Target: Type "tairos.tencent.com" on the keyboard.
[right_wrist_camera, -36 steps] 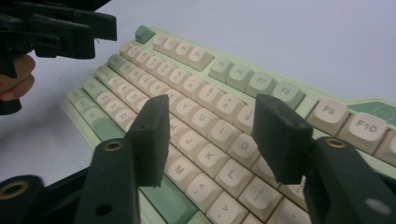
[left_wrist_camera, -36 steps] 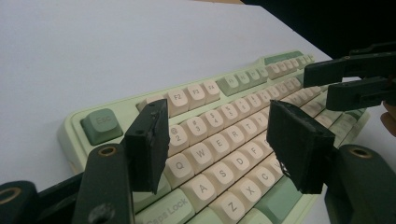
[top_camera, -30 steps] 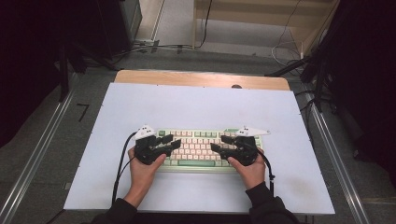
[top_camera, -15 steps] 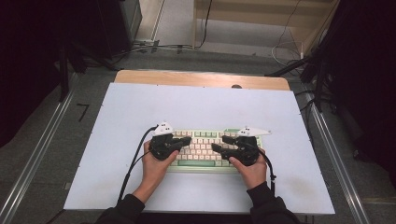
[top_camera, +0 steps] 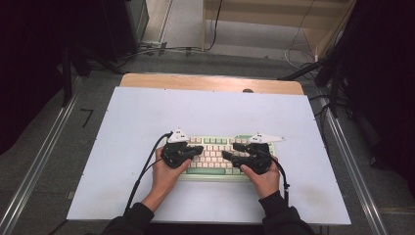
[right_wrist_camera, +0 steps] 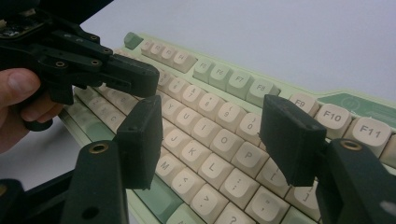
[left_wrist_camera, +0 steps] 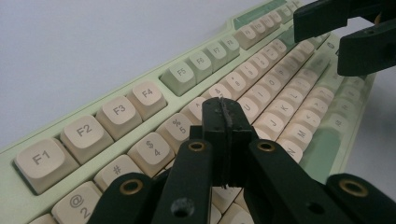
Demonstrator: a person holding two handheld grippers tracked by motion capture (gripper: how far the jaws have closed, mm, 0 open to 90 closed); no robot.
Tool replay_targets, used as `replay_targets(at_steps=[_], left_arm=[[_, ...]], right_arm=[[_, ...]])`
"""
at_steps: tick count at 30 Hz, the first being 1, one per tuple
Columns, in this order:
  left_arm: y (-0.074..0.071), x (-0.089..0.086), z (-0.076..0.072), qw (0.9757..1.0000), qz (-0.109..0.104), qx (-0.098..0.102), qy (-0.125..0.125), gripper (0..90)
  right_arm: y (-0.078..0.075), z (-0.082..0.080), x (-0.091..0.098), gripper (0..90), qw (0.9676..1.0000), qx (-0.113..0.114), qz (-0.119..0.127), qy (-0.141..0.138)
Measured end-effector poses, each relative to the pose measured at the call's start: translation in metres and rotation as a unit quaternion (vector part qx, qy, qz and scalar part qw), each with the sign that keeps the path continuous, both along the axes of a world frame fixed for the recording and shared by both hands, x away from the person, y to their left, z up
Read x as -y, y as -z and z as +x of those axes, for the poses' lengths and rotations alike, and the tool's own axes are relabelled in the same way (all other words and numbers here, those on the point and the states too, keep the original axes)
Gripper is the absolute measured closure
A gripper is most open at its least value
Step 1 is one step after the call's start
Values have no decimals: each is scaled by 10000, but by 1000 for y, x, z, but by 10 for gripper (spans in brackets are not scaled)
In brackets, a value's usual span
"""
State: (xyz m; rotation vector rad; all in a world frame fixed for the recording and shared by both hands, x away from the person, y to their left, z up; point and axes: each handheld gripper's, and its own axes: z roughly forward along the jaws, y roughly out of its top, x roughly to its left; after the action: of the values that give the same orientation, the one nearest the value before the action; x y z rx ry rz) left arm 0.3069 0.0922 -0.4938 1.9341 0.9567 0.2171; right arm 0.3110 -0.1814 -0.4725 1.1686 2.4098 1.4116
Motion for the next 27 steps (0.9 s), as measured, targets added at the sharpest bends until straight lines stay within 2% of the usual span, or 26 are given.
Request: replay_targets(at_steps=[14,21,23,27], left_arm=[[3,0,2,10000,34,-76,11,900],[1,4,1,9997,213,-113,-19,900],[-3,2,0,10000,85,-36,-34,900],[-13,-8,-2,9993,-354,54,-131,752]], right_arm=[[1,0,-1,373,10000,-23,10,-8],[2,1,-2,377,10000,-28,-33,-25],[2,0,-2,377,10000,-30,-30,-24],[1,0,-1,377,10000,-39,-17,-6]])
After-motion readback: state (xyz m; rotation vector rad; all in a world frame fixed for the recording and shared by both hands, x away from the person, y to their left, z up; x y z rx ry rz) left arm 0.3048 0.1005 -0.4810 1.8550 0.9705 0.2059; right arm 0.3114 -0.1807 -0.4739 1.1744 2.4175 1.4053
